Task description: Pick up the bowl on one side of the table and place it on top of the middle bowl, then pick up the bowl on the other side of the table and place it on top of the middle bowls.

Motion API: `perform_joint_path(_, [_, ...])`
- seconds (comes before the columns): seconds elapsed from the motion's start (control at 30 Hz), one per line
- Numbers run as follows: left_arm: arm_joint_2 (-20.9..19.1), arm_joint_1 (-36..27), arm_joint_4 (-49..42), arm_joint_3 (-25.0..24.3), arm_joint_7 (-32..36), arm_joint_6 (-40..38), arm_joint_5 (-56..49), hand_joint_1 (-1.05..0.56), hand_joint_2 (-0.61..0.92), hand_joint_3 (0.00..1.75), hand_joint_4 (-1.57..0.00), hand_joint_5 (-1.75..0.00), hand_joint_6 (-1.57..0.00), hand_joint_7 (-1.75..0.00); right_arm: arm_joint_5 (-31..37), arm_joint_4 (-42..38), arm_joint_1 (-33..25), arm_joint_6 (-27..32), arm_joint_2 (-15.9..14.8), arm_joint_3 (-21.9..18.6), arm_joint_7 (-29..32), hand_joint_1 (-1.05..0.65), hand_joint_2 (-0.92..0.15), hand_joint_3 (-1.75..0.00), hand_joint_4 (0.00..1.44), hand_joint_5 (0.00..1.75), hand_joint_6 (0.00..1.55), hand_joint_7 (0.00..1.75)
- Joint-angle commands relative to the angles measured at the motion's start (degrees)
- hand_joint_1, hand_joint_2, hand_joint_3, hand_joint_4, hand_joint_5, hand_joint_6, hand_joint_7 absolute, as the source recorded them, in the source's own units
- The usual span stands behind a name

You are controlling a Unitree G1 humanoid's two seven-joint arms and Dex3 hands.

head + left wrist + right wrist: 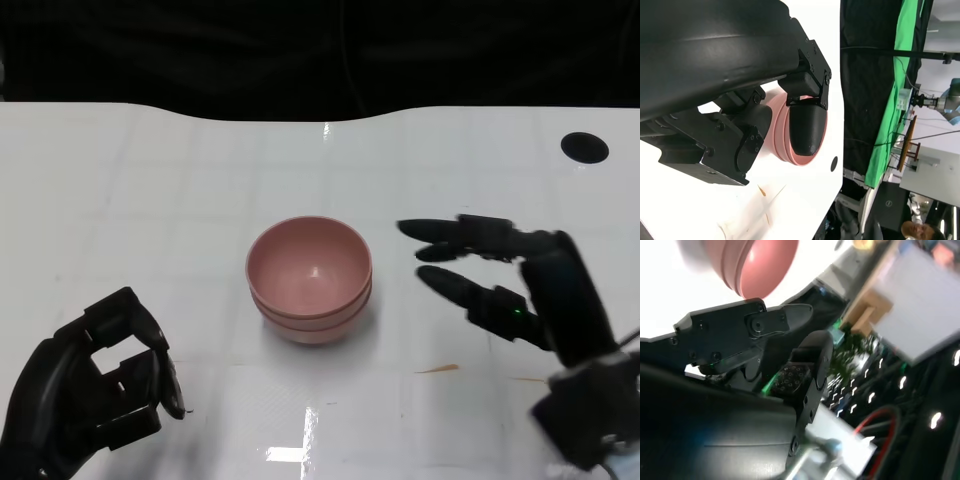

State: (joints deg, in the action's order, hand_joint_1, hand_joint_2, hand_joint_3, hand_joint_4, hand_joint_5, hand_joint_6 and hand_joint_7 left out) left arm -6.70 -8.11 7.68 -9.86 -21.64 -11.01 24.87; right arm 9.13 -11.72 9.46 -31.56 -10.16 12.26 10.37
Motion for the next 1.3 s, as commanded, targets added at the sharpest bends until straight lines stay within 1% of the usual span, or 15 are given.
perform_joint_path(0.03, [-0.7, -0.4, 0.5, -0.6, 0.6, -0.4, 0.0, 0.14, 0.73, 1.37, -0.81, -1.75, -0.60, -1.75, -5.9, 4.4, -4.9, 4.5, 0.7, -3.6, -3.3, -0.27, -0.92, -0.21, 1.02, 0.50, 1.08, 0.12])
perform_joint_path(0.1, [-0.6, -0.4, 0.5, -0.7, 0.7, -0.3, 0.0, 0.14, 0.74, 1.37, -0.81, -1.75, -0.60, -1.75, -8.8, 7.0, -7.4, 7.7, 1.6, -5.0, -5.1, -0.29, -0.92, -0.23, 1.01, 0.49, 1.08, 0.11])
perform_joint_path(0.23, [-0.7, -0.2, 0.2, -0.9, 0.5, -0.5, 0.3, 0.14, 0.75, 1.36, -0.81, -1.75, -0.59, -1.75, -22.3, 12.0, -13.0, 16.2, 4.9, -8.5, -10.6, -0.23, -0.92, -0.24, 1.05, 0.51, 1.11, 0.10])
perform_joint_path(0.27, [-0.7, -0.2, 0.1, -1.0, 0.4, -0.5, 0.5, 0.14, 0.75, 1.36, -0.81, -1.75, -0.59, -1.75, -24.4, 12.7, -13.7, 17.6, 5.4, -9.1, -11.8, -0.20, -0.92, -0.27, 1.02, 0.64, 1.13, 0.08])
perform_joint_path(0.33, [-0.7, -0.2, 0.0, -1.0, 0.2, -0.5, 0.6, 0.14, 0.76, 1.36, -0.81, -1.75, -0.59, -1.75, -27.0, 13.0, -14.7, 19.2, 6.3, -10.1, -13.8, -0.18, -0.92, -0.29, 0.99, 0.73, 1.15, 0.07])
perform_joint_path(0.37, [-0.7, -0.2, -0.1, -1.0, 0.2, -0.3, 0.5, 0.14, 0.76, 1.35, -0.81, -1.75, -0.59, -1.75, -28.1, 12.4, -15.3, 19.2, 6.8, -10.5, -15.1, -0.15, -0.91, -0.36, 0.95, 0.97, 1.19, 0.10])
perform_joint_path(0.4, [-0.7, -0.2, -0.2, -1.1, 0.0, -0.3, 0.6, 0.14, 0.76, 1.35, -0.81, -1.75, -0.59, -1.75, -28.9, 11.6, -15.8, 18.7, 7.2, -11.0, -16.4, -0.12, -0.89, -0.42, 0.92, 1.12, 1.21, 0.13])
perform_joint_path(0.43, [-0.7, -0.2, -0.3, -1.1, 0.0, -0.3, 0.7, 0.13, 0.76, 1.34, -0.81, -1.75, -0.59, -1.75, -29.2, 11.0, -16.2, 18.3, 7.6, -11.5, -17.4, -0.09, -0.84, -0.55, 0.89, 1.30, 1.17, 0.29])
perform_joint_path(0.5, [-0.7, 0.0, -0.4, -1.2, 0.0, -0.3, 0.7, 0.13, 0.76, 1.34, -0.81, -1.75, -0.59, -1.75, -29.4, 9.2, -16.6, 16.7, 8.3, -12.4, -19.5, -0.07, -0.75, -0.75, 0.86, 1.50, 0.95, 0.86])
perform_joint_path(0.57, [-0.7, 0.1, -0.6, -1.3, 0.0, -0.3, 0.7, 0.13, 0.76, 1.33, -0.81, -1.75, -0.59, -1.75, -29.2, 8.0, -16.8, 15.8, 8.9, -13.2, -20.8, -0.07, -0.70, -0.86, 0.84, 1.65, 0.80, 1.24])
perform_joint_path(0.67, [-0.8, 0.3, -1.1, -1.3, -0.2, 0.1, 0.3, 0.13, 0.76, 1.33, -0.81, -1.75, -0.59, -1.75, -30.8, 6.0, -17.1, 15.2, 9.9, -14.1, -24.1, -0.08, -0.71, -0.87, 0.84, 1.73, 0.70, 1.50])
perform_joint_path(0.77, [-0.9, 0.5, -1.4, -1.2, -0.2, 0.1, 0.0, 0.12, 0.75, 1.33, -0.81, -1.75, -0.59, -1.75, -31.6, 4.5, -17.0, 15.0, 10.4, -15.0, -26.9, -0.10, -0.71, -0.86, 0.84, 1.74, 0.63, 1.64])
perform_joint_path(0.87, [-0.7, 0.6, -1.4, -1.2, 0.1, -0.3, 0.2, 0.14, 0.76, 1.34, -0.82, -1.75, -0.60, -1.75, -32.4, 3.8, -16.9, 15.2, 11.0, -15.8, -28.9, -0.11, -0.69, -0.85, 0.84, 1.75, 0.61, 1.69])
perform_joint_path(1.03, [-0.5, 0.6, -1.5, -1.2, 0.1, 0.0, 0.3, 0.13, 0.75, 1.34, -0.83, -1.75, -0.61, -1.75, -33.3, 3.9, -16.8, 15.8, 11.7, -16.8, -30.9, -0.12, -0.68, -0.86, 0.83, 1.75, 0.60, 1.68])
perform_joint_path(1.3, [-0.2, 0.5, -1.7, -1.3, -0.2, 0.9, 0.4, 0.13, 0.73, 1.39, -0.85, -1.75, -0.63, -1.75, -37.3, 6.0, -16.4, 21.1, 12.7, -18.9, -31.1, -0.12, -0.64, -0.91, 0.84, 1.75, 0.63, 1.65])
